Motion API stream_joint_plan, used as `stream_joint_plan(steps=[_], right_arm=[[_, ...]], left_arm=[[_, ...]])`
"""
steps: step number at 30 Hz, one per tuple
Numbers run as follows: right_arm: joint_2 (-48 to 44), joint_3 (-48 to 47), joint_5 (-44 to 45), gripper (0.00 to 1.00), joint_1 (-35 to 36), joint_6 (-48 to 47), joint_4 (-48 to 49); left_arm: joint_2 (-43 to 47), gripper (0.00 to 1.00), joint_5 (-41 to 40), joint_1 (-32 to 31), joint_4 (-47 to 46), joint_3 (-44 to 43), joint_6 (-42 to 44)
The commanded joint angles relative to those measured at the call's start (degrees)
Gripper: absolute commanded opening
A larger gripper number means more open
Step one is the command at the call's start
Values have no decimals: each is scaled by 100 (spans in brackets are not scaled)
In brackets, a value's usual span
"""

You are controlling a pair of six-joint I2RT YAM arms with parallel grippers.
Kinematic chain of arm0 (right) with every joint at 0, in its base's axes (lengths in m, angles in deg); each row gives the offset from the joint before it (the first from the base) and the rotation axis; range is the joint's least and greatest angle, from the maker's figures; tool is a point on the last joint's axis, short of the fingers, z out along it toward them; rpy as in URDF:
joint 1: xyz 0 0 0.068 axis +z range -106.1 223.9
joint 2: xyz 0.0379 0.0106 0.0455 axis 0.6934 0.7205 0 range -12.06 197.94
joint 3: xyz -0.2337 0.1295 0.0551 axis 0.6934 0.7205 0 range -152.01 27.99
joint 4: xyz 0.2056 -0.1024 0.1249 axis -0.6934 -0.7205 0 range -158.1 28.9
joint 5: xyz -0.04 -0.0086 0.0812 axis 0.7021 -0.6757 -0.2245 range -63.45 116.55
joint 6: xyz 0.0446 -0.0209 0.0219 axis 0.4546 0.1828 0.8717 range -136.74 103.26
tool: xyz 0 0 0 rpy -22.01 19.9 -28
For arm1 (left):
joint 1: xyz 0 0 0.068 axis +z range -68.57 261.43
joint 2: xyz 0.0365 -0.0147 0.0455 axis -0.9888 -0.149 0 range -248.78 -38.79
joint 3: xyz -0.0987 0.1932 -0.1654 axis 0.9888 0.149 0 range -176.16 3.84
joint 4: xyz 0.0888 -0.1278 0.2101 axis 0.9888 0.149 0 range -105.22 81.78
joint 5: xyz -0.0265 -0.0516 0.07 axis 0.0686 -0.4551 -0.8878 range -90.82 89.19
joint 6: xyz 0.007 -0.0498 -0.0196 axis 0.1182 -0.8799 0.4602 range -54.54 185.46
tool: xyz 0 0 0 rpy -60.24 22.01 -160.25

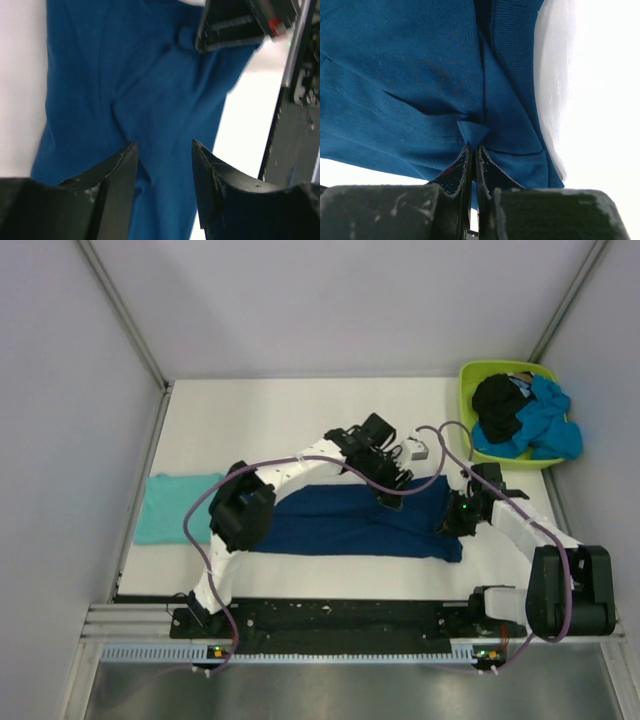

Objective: Fold and stack the t-shirts
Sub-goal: Fold the other side of the tshirt into a rectangle

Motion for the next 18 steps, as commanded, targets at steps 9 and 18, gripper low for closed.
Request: stream_joint_plan(steps=[9,18], right_arm=[[-130,55,-21,0,-5,-76,259],[-270,73,-109,0,-5,-41,303]], left_arm=[[-1129,46,-554,-245,6,-1113,-459],[-1050,46,-537,-289,77,-489,-186]])
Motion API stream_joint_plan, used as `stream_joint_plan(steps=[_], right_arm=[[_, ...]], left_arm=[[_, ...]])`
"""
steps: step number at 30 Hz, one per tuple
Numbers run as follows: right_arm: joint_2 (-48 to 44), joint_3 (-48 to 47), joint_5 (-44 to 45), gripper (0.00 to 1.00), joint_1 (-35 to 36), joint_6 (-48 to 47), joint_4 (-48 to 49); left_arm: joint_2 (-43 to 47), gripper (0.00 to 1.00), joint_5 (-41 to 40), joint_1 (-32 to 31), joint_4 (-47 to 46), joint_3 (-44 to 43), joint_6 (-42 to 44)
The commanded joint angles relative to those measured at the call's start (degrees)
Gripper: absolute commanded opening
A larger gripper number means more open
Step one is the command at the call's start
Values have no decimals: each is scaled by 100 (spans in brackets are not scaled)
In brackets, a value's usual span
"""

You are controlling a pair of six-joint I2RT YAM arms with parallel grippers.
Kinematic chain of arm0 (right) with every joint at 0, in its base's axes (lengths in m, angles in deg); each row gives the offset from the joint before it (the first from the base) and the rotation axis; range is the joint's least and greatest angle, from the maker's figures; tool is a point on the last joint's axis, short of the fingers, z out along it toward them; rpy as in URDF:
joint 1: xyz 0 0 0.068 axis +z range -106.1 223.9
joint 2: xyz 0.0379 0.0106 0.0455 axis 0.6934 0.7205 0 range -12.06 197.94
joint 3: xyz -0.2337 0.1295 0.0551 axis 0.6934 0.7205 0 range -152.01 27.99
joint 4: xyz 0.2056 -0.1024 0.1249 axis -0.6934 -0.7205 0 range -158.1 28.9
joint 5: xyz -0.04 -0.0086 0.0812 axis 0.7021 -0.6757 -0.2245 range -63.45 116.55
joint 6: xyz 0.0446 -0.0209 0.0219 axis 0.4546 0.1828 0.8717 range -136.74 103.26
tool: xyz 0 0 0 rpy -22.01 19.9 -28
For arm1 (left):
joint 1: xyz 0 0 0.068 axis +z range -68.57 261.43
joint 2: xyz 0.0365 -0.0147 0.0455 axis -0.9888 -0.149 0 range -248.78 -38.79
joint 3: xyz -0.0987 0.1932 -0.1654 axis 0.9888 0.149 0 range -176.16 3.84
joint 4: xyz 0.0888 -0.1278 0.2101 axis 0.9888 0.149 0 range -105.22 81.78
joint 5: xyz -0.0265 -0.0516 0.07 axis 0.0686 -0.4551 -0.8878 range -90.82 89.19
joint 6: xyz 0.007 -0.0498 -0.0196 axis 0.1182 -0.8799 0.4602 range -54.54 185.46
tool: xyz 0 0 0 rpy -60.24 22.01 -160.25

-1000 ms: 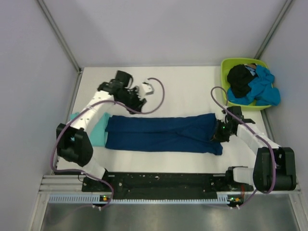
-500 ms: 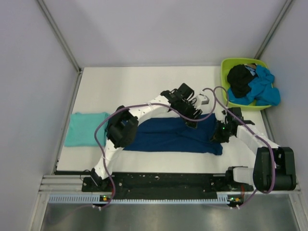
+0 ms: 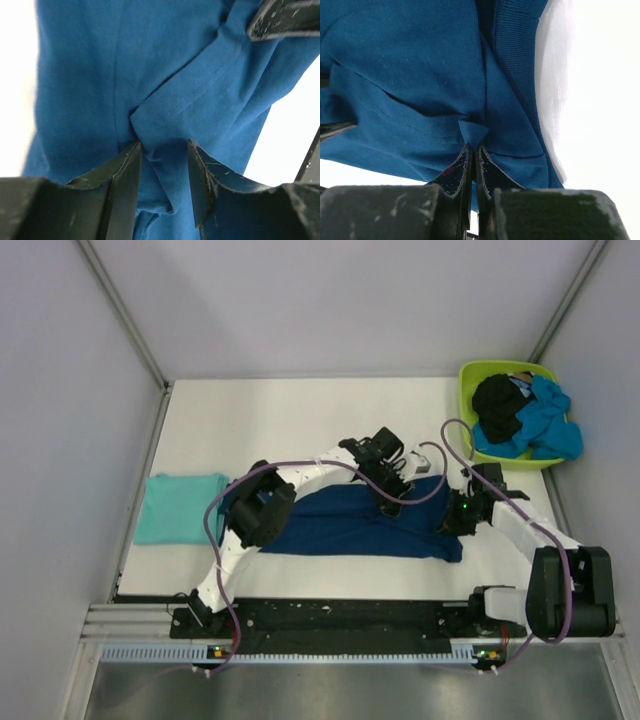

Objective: Fold and stack the t-shirts
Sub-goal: Fold the other side of the tshirt into a rectangle

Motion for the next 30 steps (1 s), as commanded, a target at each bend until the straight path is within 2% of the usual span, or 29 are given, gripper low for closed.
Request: stream_joint_plan(steps=[1,4,5,6,8,11,14,17,20,25,30], right_arm=[[-299,53,-71,0,-5,-30,196],[-369,62,-10,0,-5,-21,205],[-387,62,-10,0,-5,-21,205],[-361,62,-10,0,-5,-30,205],[-369,62,-19,0,-5,-30,205],[-369,62,-19,0,-5,-21,196],[-413,53,-19,0,-5,-21,188],[-519,-25,-115,0,-5,-82,161],[-764,-148,-229,0,-5,-240,248],[-853,-228,-256,0,-5,-267,1151],[-195,-359,-204,0,-14,-311,1989]], left_arm=[[102,45,185,-34,51,242,103],[181,33,379,-34,-20,286,32],[233,21,379,-34,-55,277,15],[286,13,353,-34,-81,286,6],[418,7,178,-34,-151,312,49],[646,6,-77,-34,-152,347,207],[936,0,-175,-34,-143,505,269],[1287,0,-105,-34,-82,769,156],[1753,0,-227,-16,-414,1251,24],[1597,0,-534,63,-714,1394,120],[1368,2,-895,98,-1100,1402,147]])
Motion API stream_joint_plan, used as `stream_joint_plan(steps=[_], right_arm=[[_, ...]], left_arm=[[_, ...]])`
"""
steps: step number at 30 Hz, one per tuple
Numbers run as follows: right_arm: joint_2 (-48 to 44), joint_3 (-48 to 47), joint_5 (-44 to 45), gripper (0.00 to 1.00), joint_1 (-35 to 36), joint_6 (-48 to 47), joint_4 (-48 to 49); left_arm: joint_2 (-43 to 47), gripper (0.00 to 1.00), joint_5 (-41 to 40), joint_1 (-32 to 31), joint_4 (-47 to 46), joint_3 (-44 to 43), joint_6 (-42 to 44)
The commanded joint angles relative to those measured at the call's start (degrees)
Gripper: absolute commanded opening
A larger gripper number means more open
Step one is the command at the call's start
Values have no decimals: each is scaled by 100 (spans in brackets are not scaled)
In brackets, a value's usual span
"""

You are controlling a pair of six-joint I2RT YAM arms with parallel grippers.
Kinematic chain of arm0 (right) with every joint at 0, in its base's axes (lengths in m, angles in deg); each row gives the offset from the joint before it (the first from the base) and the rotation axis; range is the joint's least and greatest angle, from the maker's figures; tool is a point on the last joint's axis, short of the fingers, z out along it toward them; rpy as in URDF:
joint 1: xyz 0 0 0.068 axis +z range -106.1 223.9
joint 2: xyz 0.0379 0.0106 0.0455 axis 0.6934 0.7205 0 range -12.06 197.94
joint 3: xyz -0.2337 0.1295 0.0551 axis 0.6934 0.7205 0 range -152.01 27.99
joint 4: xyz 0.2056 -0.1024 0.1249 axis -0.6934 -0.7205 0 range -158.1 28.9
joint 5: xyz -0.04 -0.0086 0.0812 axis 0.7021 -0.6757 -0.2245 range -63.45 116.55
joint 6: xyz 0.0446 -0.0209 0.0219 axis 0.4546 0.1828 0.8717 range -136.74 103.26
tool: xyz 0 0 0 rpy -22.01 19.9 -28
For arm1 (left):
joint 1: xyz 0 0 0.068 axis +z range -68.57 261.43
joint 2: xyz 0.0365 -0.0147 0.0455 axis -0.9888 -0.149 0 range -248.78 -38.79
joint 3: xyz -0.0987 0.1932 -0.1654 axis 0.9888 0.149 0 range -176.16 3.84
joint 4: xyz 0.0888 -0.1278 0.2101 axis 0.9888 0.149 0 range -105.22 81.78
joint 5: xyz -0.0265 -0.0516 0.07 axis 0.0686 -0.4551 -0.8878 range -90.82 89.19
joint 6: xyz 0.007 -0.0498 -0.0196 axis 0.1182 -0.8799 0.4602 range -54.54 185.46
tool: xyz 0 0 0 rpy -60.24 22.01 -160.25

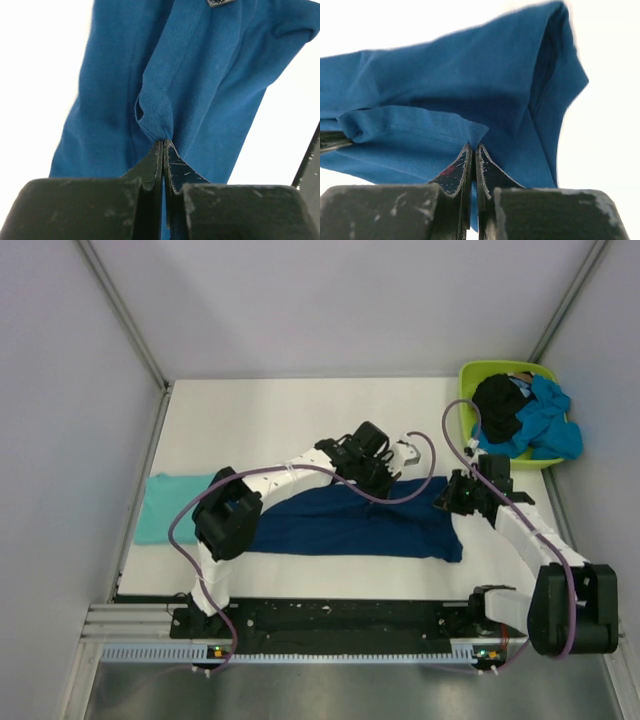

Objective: Fold and stack the t-shirts
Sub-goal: Fold the other side of the tshirt into a rectangle

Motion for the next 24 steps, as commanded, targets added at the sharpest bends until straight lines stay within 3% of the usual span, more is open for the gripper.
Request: stream_joint_plan(steps=[1,8,16,18,21,24], right_arm=[[573,-410,100,0,-14,-197,1023],[1031,-393,312,0,-14,-259,1778],[1382,-375,330,0,-49,-206,2123],[1593,-646,347,9,-58,-171,1773],[1848,-1051,451,39,-40,-224,1062],[1919,-1569,1179,47,-58,-180,86]], left_arm=[[-173,3,-397,57,-498,28,20],[-244,5,-1240,57,-928,396,-314],[-270,17,-1443,39,-1184,696,-429],[-393,17,-1469,48,-1061,547,-429],[-437,18,-1846,57,-806,301,-438],[-253,24,-2085,92,-622,177,-377]])
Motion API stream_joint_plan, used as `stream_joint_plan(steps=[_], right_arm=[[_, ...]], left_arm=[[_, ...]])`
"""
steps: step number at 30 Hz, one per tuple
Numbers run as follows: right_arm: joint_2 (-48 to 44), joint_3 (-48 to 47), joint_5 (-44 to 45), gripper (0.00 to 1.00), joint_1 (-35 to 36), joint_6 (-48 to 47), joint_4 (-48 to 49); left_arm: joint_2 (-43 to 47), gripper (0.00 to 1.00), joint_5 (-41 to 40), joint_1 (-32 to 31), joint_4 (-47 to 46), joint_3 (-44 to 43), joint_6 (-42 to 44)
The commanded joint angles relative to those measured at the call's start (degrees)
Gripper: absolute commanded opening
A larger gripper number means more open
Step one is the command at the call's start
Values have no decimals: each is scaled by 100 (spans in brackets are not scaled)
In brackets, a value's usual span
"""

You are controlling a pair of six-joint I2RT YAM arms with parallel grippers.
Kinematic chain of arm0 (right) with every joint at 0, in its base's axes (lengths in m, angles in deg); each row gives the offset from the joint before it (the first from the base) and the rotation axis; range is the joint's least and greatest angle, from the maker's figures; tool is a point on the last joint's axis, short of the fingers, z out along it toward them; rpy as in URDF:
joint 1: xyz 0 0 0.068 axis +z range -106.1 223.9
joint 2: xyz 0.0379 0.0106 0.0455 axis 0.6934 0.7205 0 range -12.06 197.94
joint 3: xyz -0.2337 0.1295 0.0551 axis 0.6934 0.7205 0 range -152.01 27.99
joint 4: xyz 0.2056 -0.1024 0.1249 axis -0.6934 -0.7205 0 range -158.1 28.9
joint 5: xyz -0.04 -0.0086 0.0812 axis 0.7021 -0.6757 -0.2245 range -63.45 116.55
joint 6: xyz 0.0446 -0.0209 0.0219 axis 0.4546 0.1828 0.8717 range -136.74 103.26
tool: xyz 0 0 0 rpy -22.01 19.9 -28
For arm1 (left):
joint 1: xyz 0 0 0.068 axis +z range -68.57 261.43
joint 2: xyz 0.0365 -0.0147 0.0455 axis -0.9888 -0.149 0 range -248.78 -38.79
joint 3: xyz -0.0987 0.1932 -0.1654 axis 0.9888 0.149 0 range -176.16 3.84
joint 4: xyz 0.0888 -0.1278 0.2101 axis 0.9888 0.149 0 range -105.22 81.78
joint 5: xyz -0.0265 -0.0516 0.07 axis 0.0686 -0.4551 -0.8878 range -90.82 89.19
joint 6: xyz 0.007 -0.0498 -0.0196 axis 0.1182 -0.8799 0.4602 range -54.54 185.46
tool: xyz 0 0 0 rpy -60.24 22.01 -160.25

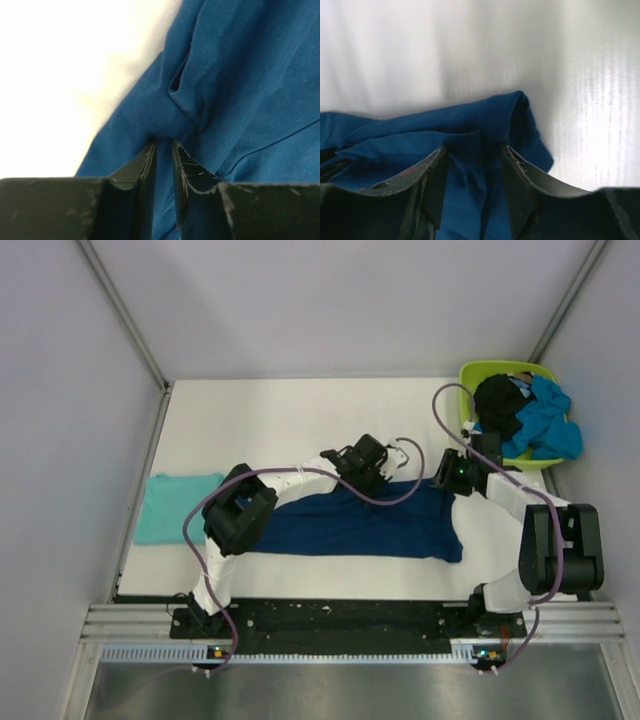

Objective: Fold and stack the t-shirts
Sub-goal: Fold the other side of the tshirt into a rectangle

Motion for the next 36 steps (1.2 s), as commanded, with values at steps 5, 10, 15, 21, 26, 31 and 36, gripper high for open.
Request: stream_joint_plan(steps=[5,10,15,21,26,31,36], right_arm=[[-857,-850,1145,51,-32,-3,-1523],[-1711,-412,874,56,-32,102,-1866],[-1861,406,266,47,-32,480,-1753],[-1511,670,-217,39,-32,577,-1314],[-1159,872,-340,35,-40,648,-945],[-798,750,-446,20,-32,674,-715],[-964,662,-157,0,-199,657,-1039]], left_arm=[[658,29,-137,59,399,-538,169],[257,37,1075,59,504,-1056,511],[-614,38,1033,59,874,-1821,459],[-835,37,735,68,628,-1919,573],[-949,37,672,76,549,-1910,617],[-1037,32,752,68,540,-1954,626],[-1046,0,787,120,522,-1980,670]])
